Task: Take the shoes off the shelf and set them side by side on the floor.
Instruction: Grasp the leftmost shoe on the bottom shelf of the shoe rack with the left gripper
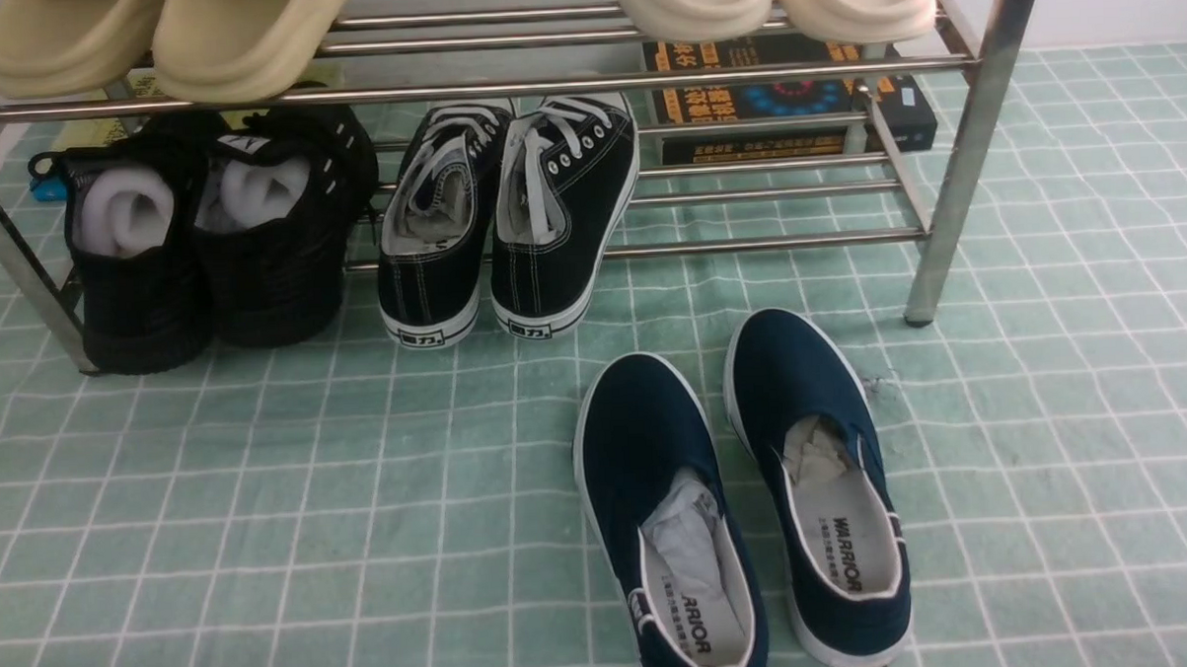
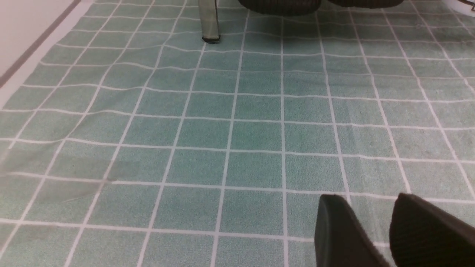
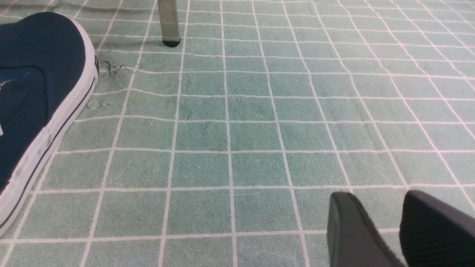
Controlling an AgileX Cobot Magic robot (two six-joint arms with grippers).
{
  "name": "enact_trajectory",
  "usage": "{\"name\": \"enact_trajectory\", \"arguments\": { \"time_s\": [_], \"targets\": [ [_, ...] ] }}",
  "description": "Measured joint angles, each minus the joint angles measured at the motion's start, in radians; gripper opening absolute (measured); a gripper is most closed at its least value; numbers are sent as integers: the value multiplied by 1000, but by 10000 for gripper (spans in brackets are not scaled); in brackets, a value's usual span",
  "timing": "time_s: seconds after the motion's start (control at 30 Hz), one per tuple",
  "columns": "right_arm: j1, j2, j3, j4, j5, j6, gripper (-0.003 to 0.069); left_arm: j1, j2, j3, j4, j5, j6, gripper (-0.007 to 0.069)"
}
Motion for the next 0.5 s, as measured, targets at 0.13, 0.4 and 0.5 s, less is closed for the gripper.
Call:
{"name": "enact_trajectory", "arguments": {
  "time_s": [0.13,0.4,0.5],
  "targets": [
    [0,0,0,0,0,0,229,0,0,0,-83,-3,-99,243],
    [0,0,0,0,0,0,237,0,0,0,-503,2,-545,243],
    [0,0,0,0,0,0,238,0,0,2,-541,2,-631,243]
  ]
}}
